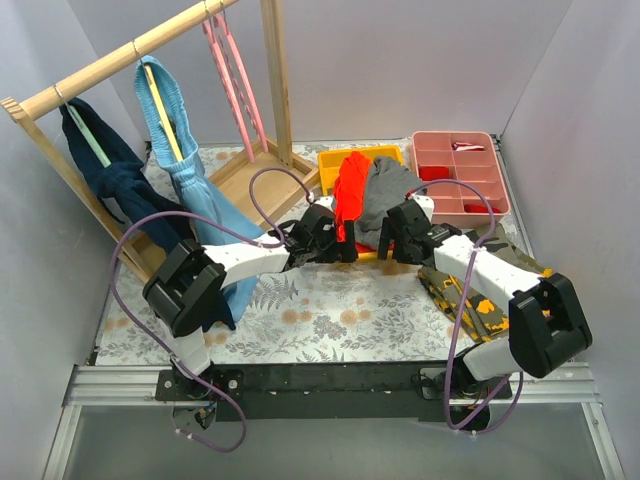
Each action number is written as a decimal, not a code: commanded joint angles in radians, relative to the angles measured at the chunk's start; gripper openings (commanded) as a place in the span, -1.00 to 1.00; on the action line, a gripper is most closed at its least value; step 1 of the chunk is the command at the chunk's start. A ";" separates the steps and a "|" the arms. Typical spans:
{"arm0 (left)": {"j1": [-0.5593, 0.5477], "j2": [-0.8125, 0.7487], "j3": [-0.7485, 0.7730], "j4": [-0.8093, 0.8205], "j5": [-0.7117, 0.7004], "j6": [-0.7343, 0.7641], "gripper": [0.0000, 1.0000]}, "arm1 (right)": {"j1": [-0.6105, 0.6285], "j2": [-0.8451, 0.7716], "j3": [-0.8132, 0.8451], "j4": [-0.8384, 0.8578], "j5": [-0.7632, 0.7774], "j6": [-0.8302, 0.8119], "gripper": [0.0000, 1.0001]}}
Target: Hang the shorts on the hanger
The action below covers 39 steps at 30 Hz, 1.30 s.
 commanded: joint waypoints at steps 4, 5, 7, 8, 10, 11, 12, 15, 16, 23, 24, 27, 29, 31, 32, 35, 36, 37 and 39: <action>0.044 0.055 0.144 -0.049 0.011 0.035 0.93 | -0.002 0.030 0.025 0.155 -0.102 0.013 0.96; 0.044 0.052 0.145 -0.052 0.014 0.037 0.93 | -0.001 0.025 0.015 0.163 -0.110 0.015 0.96; 0.044 0.043 0.133 -0.054 0.024 0.038 0.93 | 0.008 0.013 -0.018 0.189 -0.125 0.015 0.96; 0.044 0.027 0.126 -0.056 0.031 0.037 0.93 | 0.012 0.010 -0.028 0.190 -0.126 0.016 0.96; 0.044 0.006 0.089 -0.056 0.031 0.024 0.92 | 0.018 0.010 -0.028 0.193 -0.130 0.015 0.96; 0.044 -0.010 0.073 -0.056 0.026 0.023 0.93 | 0.016 0.011 -0.030 0.198 -0.133 0.013 0.96; 0.044 -0.037 0.058 -0.057 0.028 0.021 0.92 | 0.018 0.021 -0.019 0.198 -0.139 0.010 0.95; 0.042 -0.111 -0.012 -0.065 0.031 0.015 0.88 | 0.041 0.018 -0.007 0.190 -0.139 0.012 0.95; 0.039 -0.129 -0.037 -0.065 0.034 0.015 0.87 | 0.050 0.015 -0.008 0.193 -0.139 0.012 0.95; 0.001 -0.174 -0.146 -0.049 0.034 0.029 0.86 | 0.056 -0.079 0.018 0.158 -0.113 0.012 0.95; 0.000 -0.163 -0.143 -0.051 0.032 0.030 0.85 | 0.056 -0.109 0.021 0.152 -0.108 0.010 0.95; -0.002 -0.110 -0.117 -0.043 0.020 0.027 0.84 | 0.056 -0.172 0.039 0.126 -0.090 0.004 0.95; -0.002 -0.070 -0.097 -0.031 -0.009 0.024 0.84 | 0.056 -0.200 0.051 0.118 -0.076 -0.004 0.95; -0.001 -0.053 -0.068 -0.025 -0.044 0.006 0.86 | 0.056 -0.223 0.062 0.098 -0.065 -0.011 0.96; 0.000 -0.047 -0.060 -0.020 -0.079 -0.003 0.86 | 0.056 -0.228 0.067 0.091 -0.061 -0.017 0.96; 0.019 -0.037 -0.045 -0.005 -0.115 -0.037 0.88 | 0.056 -0.242 0.074 0.075 -0.050 -0.021 0.96; 0.041 -0.028 -0.040 -0.003 -0.118 -0.043 0.87 | 0.056 -0.251 0.070 0.074 -0.050 -0.024 0.96; 0.052 -0.024 -0.028 -0.002 -0.118 -0.048 0.88 | 0.056 -0.254 0.070 0.075 -0.048 -0.025 0.96; 0.081 -0.011 -0.013 0.000 -0.107 -0.048 0.88 | 0.056 -0.257 0.070 0.072 -0.044 -0.028 0.96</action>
